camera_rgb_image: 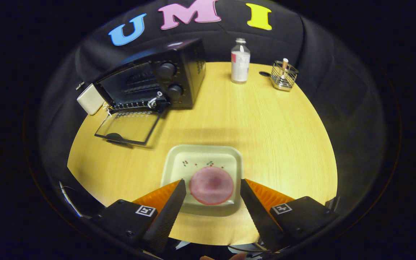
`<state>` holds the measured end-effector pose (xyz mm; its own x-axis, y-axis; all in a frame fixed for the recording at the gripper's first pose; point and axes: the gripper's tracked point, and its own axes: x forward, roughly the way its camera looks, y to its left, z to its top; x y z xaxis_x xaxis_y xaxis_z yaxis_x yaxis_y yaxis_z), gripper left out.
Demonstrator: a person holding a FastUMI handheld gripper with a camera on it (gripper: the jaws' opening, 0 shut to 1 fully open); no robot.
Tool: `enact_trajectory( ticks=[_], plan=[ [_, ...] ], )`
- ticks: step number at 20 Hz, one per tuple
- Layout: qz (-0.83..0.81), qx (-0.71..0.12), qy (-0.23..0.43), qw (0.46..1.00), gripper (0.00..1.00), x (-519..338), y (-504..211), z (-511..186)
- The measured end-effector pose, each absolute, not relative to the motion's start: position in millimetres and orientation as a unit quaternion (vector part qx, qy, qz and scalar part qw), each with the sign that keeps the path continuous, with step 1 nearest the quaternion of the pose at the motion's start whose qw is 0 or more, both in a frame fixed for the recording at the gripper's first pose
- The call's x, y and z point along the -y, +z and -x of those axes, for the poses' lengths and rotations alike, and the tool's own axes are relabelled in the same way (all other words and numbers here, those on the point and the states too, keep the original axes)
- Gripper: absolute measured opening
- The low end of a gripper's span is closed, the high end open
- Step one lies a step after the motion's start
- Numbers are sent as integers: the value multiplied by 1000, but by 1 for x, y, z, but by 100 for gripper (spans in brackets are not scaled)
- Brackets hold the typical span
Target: Open the toaster oven, put the food inside, and close the toaster oven door.
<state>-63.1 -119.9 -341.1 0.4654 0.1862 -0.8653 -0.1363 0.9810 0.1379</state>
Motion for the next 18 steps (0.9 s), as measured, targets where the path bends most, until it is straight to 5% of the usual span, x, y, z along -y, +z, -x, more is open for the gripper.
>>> enact_trajectory(
  ticks=[5,9,14,18],
  plan=[
    [-51,-575,97,811,93,145,-370,53],
    [-60,-622,95,775,68,147,-393,51],
    [-111,-643,99,751,22,140,-396,50],
    [-173,-639,117,740,9,138,-393,49]
  ],
)
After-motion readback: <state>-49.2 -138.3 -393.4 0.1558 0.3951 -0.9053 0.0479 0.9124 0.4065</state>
